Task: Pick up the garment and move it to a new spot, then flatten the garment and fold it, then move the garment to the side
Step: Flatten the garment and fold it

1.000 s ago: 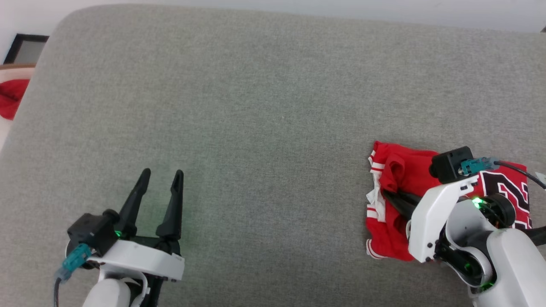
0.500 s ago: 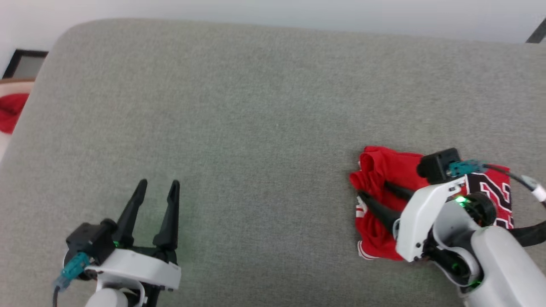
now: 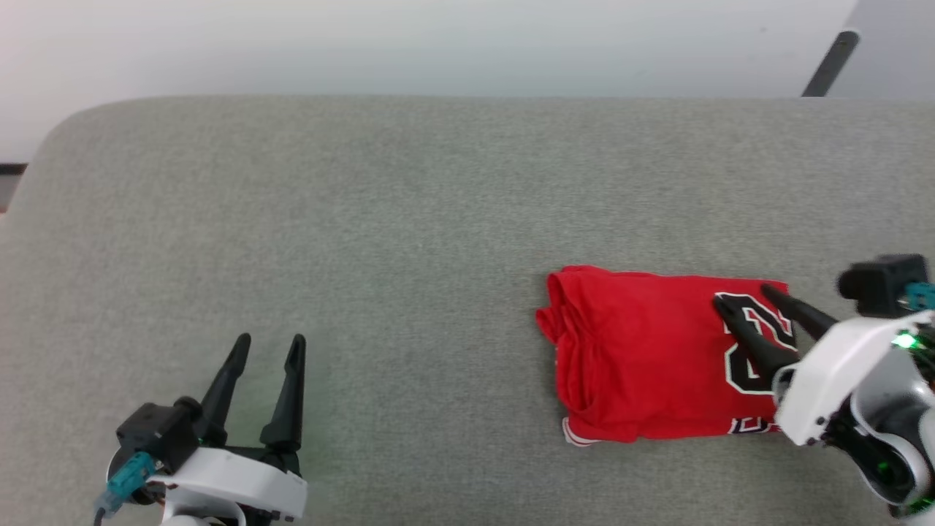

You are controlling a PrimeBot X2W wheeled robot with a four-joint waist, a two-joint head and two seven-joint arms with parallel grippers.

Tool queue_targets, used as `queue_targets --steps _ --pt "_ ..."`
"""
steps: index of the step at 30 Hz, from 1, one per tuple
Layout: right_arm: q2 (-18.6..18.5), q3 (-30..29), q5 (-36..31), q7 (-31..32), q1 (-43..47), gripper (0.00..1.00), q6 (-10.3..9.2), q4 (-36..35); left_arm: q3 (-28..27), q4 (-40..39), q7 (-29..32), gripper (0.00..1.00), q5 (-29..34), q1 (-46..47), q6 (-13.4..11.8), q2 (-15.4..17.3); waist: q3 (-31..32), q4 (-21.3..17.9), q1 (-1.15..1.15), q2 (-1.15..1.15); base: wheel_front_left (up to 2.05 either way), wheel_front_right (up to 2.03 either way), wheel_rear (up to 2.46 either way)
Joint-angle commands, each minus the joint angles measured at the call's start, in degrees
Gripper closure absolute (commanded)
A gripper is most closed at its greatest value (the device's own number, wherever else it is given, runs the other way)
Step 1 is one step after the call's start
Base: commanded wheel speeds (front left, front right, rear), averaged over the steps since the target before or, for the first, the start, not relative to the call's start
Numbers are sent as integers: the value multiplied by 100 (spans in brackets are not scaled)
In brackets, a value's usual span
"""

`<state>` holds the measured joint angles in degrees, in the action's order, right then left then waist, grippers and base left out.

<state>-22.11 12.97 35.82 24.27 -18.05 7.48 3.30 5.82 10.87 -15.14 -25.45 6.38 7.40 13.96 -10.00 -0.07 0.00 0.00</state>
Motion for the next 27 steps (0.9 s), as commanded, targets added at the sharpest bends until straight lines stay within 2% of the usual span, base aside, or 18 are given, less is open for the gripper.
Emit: queue_targets --steps 1,7,16,22,27 --pt "-63 -82 31 -164 127 0 1 -1 6 11 8 0 -1 -76 11 18 95 -156 0 0 0 0 0" --pt "-139 -303 -176 -1036 360 0 1 149 53 56 8 0 -21 -63 11 48 114 -291 0 0 0 0 0" --pt "220 -560 -498 -2345 760 0 2 527 -39 138 8 0 10 -291 11 21 333 -388 0 0 0 0 0" --pt "421 -701 -673 -2876 997 0 1 651 -131 93 8 0 107 -454 11 96 425 -338 0 0 0 0 0" --pt "466 -850 -736 -3046 1307 0 2 578 -250 -23 7 0 287 -688 11 72 621 -288 0 0 0 0 0"
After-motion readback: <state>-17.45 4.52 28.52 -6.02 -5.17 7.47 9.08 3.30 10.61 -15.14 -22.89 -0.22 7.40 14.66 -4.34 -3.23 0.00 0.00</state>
